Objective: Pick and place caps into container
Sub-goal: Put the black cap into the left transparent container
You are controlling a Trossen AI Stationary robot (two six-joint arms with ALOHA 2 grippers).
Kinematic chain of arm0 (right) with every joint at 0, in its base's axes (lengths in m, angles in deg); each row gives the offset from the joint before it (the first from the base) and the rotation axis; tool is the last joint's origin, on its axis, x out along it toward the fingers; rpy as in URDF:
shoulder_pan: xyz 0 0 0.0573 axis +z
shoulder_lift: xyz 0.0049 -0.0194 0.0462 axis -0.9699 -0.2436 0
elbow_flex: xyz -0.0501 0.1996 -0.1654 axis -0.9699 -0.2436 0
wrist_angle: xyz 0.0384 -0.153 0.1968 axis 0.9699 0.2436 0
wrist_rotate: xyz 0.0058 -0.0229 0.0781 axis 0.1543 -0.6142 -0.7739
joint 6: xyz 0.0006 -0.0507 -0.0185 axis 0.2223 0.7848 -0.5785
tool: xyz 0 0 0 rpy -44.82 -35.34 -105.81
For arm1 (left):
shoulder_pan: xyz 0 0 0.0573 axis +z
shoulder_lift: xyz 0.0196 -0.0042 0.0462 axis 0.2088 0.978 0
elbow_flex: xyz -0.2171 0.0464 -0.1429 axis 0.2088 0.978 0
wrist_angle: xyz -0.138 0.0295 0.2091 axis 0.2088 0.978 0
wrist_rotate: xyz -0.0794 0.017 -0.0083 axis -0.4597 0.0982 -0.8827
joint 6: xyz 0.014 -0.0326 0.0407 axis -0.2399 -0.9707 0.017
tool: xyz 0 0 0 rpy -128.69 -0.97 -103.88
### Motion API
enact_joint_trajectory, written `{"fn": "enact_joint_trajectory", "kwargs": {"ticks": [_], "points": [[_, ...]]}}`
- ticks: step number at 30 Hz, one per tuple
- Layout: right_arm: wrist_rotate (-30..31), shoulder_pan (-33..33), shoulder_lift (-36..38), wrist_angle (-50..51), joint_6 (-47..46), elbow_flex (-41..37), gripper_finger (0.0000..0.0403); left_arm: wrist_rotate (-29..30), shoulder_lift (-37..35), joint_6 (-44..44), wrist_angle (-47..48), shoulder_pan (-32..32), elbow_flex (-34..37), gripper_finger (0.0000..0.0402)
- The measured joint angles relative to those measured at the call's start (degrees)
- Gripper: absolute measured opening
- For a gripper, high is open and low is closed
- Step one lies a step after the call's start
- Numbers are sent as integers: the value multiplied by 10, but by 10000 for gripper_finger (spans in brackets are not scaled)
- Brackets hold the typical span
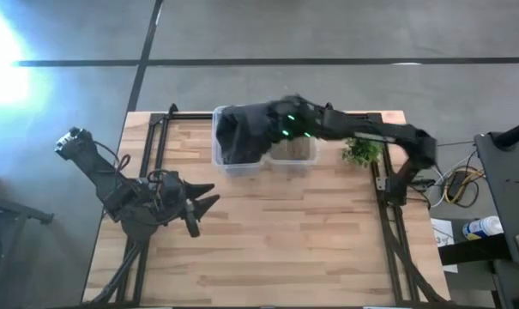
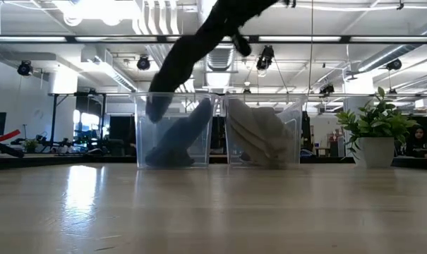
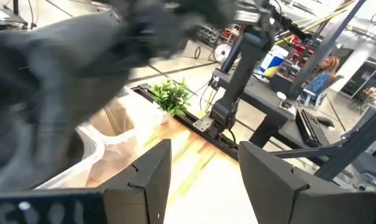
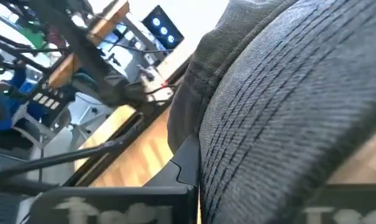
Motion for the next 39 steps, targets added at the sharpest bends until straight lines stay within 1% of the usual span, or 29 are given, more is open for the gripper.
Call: {"fn": "enact_joint_trajectory", "kwargs": {"ticks": [2,4,7,9,11,14,19,22,25,29,33,37,39], "points": [[-13,-19,-48,28,0,42,13,-4,-4,-2,3,0,0,181],[-19,-38,-95,79,-9,84,13,-10,-11,-2,6,0,0,181],[-45,-60,-165,143,-33,135,13,-17,-19,-3,13,0,0,181],[-74,-68,-208,150,-46,167,13,-18,-25,-3,24,0,0,181],[-84,-69,-242,154,-52,208,13,-18,-32,-6,41,0,0,181],[-89,-66,-287,165,-56,274,13,-18,-46,-35,87,1,0,181],[-81,-66,-350,228,-46,362,21,-18,-75,-104,176,1,0,181],[-66,-64,-364,272,-29,410,44,-18,-92,-116,203,1,0,181],[-41,-61,-364,299,-11,436,75,-17,-110,-96,211,1,0,181],[-3,-56,-348,307,-1,439,118,-16,-132,-65,221,6,0,181],[-8,-55,-335,313,3,439,154,-17,-154,-54,233,12,0,181],[-5,-45,-324,331,40,437,175,-35,-170,-48,240,13,4,181],[-5,-31,-301,336,75,437,181,-52,-177,-39,240,15,14,181]]}}
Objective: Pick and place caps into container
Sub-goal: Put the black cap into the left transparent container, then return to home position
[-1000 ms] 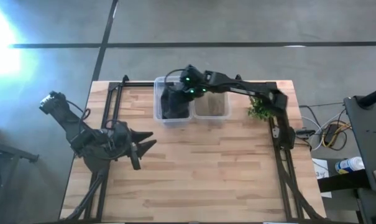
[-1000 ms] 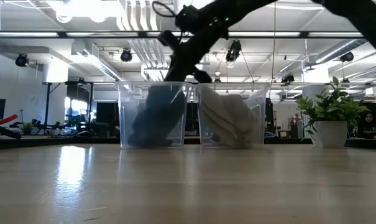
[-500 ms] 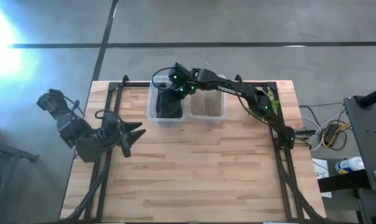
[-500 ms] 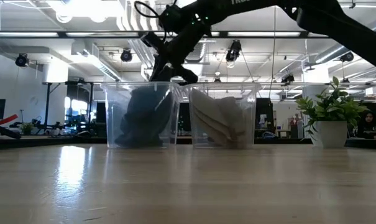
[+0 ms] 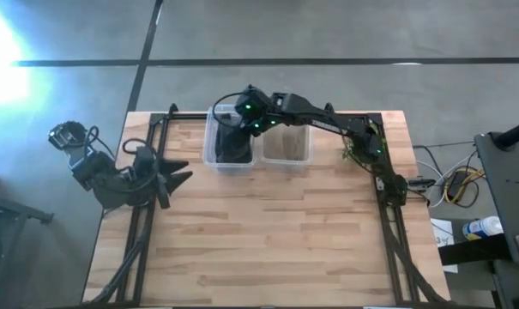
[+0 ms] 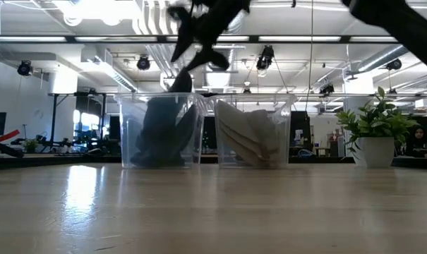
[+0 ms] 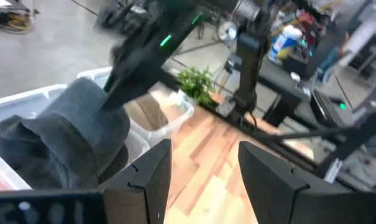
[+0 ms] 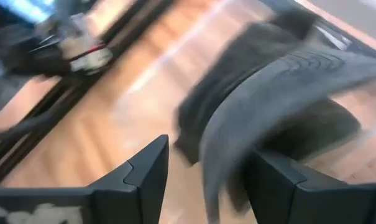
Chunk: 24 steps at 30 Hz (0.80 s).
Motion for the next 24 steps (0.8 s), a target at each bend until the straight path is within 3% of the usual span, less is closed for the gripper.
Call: {"fn": "enact_joint_trajectory", "kwargs": {"ticks": [3,6,9,13,15,19,24], "points": [[-2,25,42,30,59,-2,185,-33,-10,3,-15,10,26,181],[10,63,81,51,117,-25,183,-78,-19,17,-89,28,70,181],[32,107,133,41,141,-81,179,-157,-23,75,-244,58,138,181],[78,147,223,15,135,-196,174,-313,-22,147,-480,126,230,181],[102,155,270,2,115,-270,171,-387,-22,152,-553,167,261,181],[106,158,380,-69,85,-424,166,-436,-23,137,-564,248,289,181],[124,157,510,-133,92,-559,157,-434,-27,142,-516,341,293,181]]}}
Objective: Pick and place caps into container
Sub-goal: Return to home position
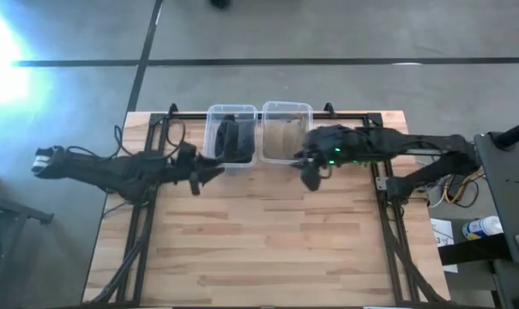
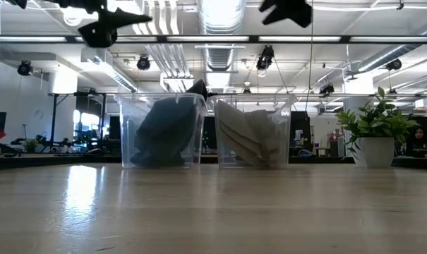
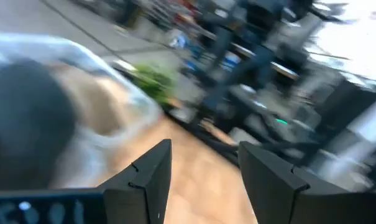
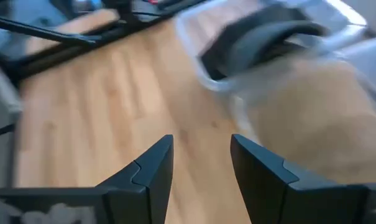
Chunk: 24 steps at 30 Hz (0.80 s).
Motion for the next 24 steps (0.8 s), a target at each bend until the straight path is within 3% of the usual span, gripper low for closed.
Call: {"fn": "enact_joint_trajectory", "kwargs": {"ticks": [2,5,7,9,11,14,19,24], "points": [[44,-1,42,9,-4,-37,154,14,-9,-2,19,29,0,181],[104,-1,107,20,-36,-71,152,16,-34,-79,52,59,0,181],[112,0,148,18,-76,-93,153,-3,-52,-47,49,66,3,181],[92,13,185,-16,-21,-128,156,-36,-68,-7,57,70,5,181],[33,16,223,-84,25,-175,158,-68,-87,12,65,75,12,181],[-49,-1,290,-178,28,-260,159,-99,-117,26,68,79,33,181],[-65,-10,393,-289,-12,-403,155,-103,-177,45,72,80,81,181],[-63,-11,466,-309,-56,-496,150,-109,-230,44,79,79,121,181]]}}
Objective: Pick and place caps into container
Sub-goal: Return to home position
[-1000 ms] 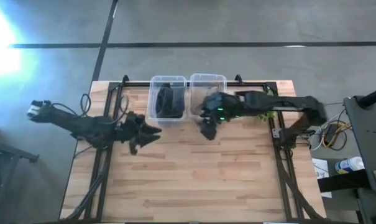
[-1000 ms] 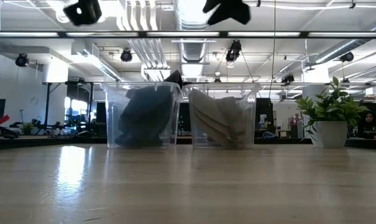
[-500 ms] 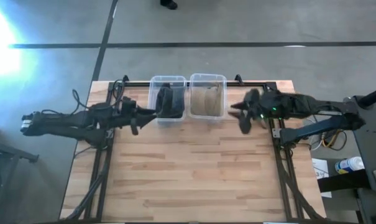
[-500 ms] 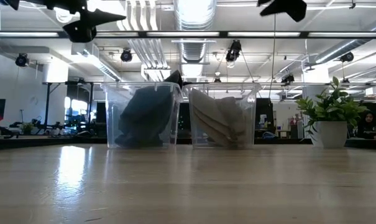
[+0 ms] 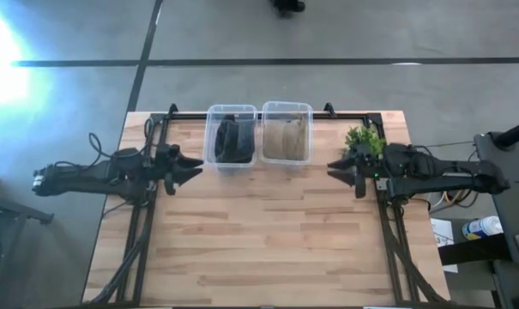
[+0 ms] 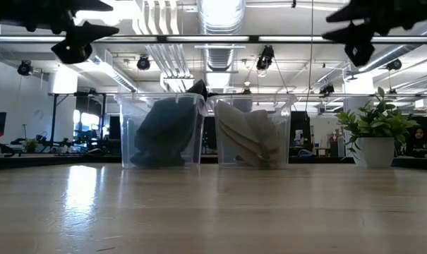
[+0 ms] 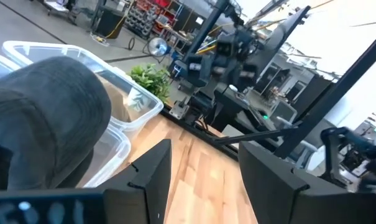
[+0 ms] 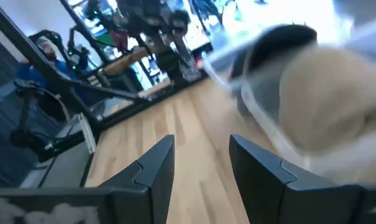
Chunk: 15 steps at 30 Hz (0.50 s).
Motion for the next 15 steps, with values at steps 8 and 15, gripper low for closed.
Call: {"fn": "enact_joint_trajectory", "kwargs": {"ticks": [8,15], "points": [[-4,1,52,11,-9,-109,155,-2,-48,-19,19,0,40,181],[-1,0,54,11,-20,-197,149,-2,-50,-24,38,0,69,181]]}}
